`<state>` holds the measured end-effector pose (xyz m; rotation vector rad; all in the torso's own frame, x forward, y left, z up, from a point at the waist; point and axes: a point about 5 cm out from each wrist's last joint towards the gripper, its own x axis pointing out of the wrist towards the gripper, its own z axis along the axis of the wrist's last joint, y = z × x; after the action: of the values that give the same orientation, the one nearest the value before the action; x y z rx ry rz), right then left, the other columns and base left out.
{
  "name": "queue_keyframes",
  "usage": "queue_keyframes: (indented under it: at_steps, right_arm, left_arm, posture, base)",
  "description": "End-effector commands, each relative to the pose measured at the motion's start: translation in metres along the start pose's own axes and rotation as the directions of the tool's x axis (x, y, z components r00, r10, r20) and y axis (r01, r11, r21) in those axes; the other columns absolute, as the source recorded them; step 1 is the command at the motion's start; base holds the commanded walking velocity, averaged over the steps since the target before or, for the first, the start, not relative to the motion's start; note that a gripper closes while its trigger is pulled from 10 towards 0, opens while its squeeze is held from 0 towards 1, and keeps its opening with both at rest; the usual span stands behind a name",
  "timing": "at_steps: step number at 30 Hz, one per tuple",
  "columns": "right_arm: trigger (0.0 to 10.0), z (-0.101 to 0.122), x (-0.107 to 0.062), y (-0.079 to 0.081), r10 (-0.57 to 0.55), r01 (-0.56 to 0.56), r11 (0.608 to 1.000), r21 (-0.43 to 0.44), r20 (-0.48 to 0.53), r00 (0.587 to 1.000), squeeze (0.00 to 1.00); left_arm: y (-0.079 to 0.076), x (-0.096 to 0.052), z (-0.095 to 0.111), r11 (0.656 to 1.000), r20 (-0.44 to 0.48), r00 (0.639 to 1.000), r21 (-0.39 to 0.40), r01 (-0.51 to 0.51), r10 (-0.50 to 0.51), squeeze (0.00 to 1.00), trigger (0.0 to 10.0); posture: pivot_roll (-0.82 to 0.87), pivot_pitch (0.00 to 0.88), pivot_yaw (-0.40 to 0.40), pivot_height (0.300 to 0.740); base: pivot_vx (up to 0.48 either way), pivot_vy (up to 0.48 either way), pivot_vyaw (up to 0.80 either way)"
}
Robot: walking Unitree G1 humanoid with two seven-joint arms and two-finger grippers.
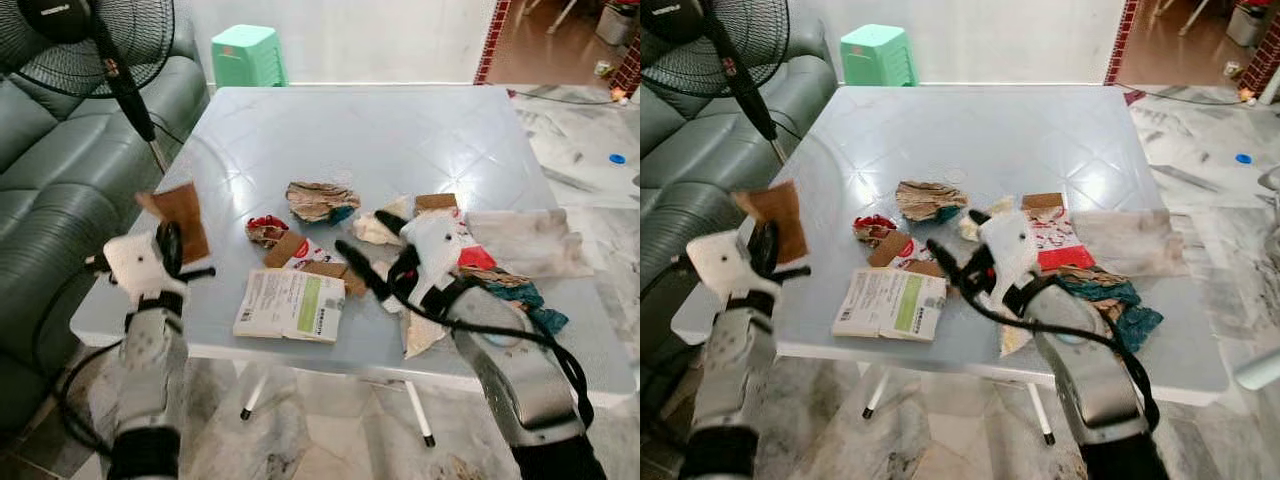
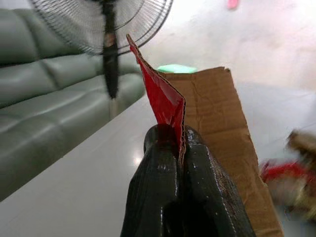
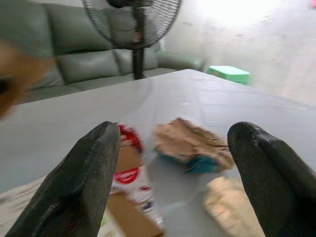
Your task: Picking trash to rubbish bin
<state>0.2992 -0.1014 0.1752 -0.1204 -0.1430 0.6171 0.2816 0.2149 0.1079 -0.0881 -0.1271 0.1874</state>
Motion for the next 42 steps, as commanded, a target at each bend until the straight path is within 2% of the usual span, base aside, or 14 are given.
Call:
queue_keyframes:
  at_steps: [1, 2, 3, 5, 11, 15, 17, 19, 26, 28, 31, 35, 40, 42]
  right_arm:
    - [10.0, -0.003, 0.007, 0.0, 0.004, -0.004, 1.0, 0.006, -0.002, 1.0, 0.0]
    - [10.0, -0.004, 0.013, 0.004, 0.044, -0.044, 0.999, 0.029, -0.008, 0.999, 0.0]
    - [10.0, -0.004, 0.013, 0.004, 0.044, -0.044, 0.999, 0.029, -0.008, 0.999, 0.0]
    - [10.0, -0.007, 0.024, 0.006, 0.11, -0.11, 0.994, 0.012, -0.022, 0.994, 0.0]
    - [10.0, -0.004, 0.045, -0.001, 0.102, -0.103, 0.994, -0.039, -0.014, 0.995, 0.0]
    - [10.0, 0.005, 0.046, -0.005, 0.136, -0.136, 0.991, -0.018, 0.02, 0.99, 0.0]
    - [10.0, -0.004, 0.028, 0.0, 0.249, -0.25, 0.968, -0.036, -0.018, 0.968, 0.0]
    - [10.0, -0.008, 0.016, 0.002, 0.304, -0.306, 0.951, -0.043, -0.042, 0.952, 0.0]
    - [10.0, -0.02, -0.008, 0.005, 0.395, -0.403, 0.913, -0.066, -0.114, 0.912, 0.0]
    - [10.0, -0.025, -0.013, 0.003, 0.396, -0.406, 0.911, -0.064, -0.133, 0.909, 0.0]
    - [10.0, -0.027, -0.014, 0.002, 0.398, -0.411, 0.909, -0.072, -0.144, 0.906, 0.0]
    - [10.0, -0.029, -0.02, 0.003, 0.45, -0.476, 0.873, -0.105, -0.199, 0.87, 0.0]
    - [10.0, -0.031, -0.02, 0.001, 0.45, -0.482, 0.867, -0.125, -0.214, 0.867, 0.0]
    - [10.0, -0.03, -0.02, 0.0, 0.452, -0.481, 0.869, -0.117, -0.211, 0.867, 0.0]
  left_arm:
    - [0.001, -0.009, 0.003, 0.999, 0.005, 1.0, 0.046, 0.025, -0.025, 0.0, 0.0]
    - [0.003, -0.023, 0.0, 0.995, -0.009, 0.999, 0.088, 0.047, -0.046, 0.0, 0.0]
    - [0.003, -0.023, 0.0, 0.995, -0.009, 0.999, 0.088, 0.047, -0.046, 0.0, 0.0]
    - [0.01, -0.046, -0.004, 0.989, -0.052, 0.997, 0.134, 0.057, -0.051, 0.0, 0.0]
    - [0.013, -0.06, -0.002, 0.986, -0.07, 0.997, 0.16, 0.051, -0.04, 0.0, 0.0]
    - [0.01, -0.061, 0.009, 0.983, -0.041, 0.998, 0.173, 0.055, -0.049, 0.0, 0.0]
    - [0.009, -0.063, 0.009, 0.984, -0.048, 0.998, 0.172, 0.054, -0.047, 0.0, 0.0]
    - [0.009, -0.063, 0.007, 0.984, -0.058, 0.997, 0.168, 0.058, -0.049, 0.0, 0.0]
    - [-0.006, -0.059, 0.001, 0.979, -0.099, 0.987, 0.146, 0.143, -0.13, 0.0, 0.0]
    - [-0.016, -0.055, 0.0, 0.969, -0.117, 0.973, 0.121, 0.213, -0.2, 0.0, 0.0]
    - [-0.019, -0.053, 0.0, 0.965, -0.121, 0.968, 0.119, 0.236, -0.221, 0.0, 0.0]
    - [-0.025, -0.048, -0.004, 0.953, -0.151, 0.954, 0.12, 0.277, -0.258, 0.0, 0.0]
    - [-0.03, -0.041, -0.005, 0.95, -0.148, 0.953, 0.126, 0.284, -0.265, 0.0, 0.0]
    - [-0.041, -0.037, -0.005, 0.94, -0.134, 0.942, 0.111, 0.322, -0.307, 0.0, 0.0]
  posture:
    - [-0.01, 0.037, 0.029, 0.74]
    - [0.0, 0.04, 0.022, 0.74]
    - [0.0, 0.04, 0.022, 0.74]
    - [0.02, 0.041, 0.013, 0.74]
    - [0.06, 0.043, -0.009, 0.74]
    - [0.06, 0.043, -0.017, 0.74]
    - [0.06, 0.052, -0.021, 0.74]
    - [0.05, 0.055, -0.018, 0.74]
    - [0.02, 0.051, -0.002, 0.74]
    - [0.02, 0.045, 0.001, 0.74]
    - [0.01, 0.04, 0.005, 0.74]
    - [0.01, 0.034, 0.007, 0.74]
    - [0.01, 0.032, 0.004, 0.74]
    - [0.0, 0.03, 0.002, 0.74]
  base:
    - [0.0, 0.0, 0.0]
    - [0.0, 0.0, 0.0]
    - [0.0, 0.0, 0.0]
    - [0.0, 0.0, 0.0]
    - [0.0, 0.0, 0.0]
    - [0.0, 0.0, 0.0]
    - [0.0, 0.0, 0.0]
    - [0.0, 0.0, 0.0]
    - [0.0, 0.0, 0.0]
    - [0.0, 0.0, 0.0]
    - [0.0, 0.0, 0.0]
    - [0.0, 0.0, 0.0]
    - [0.0, 0.0, 0.0]
    - [0.0, 0.0, 0.0]
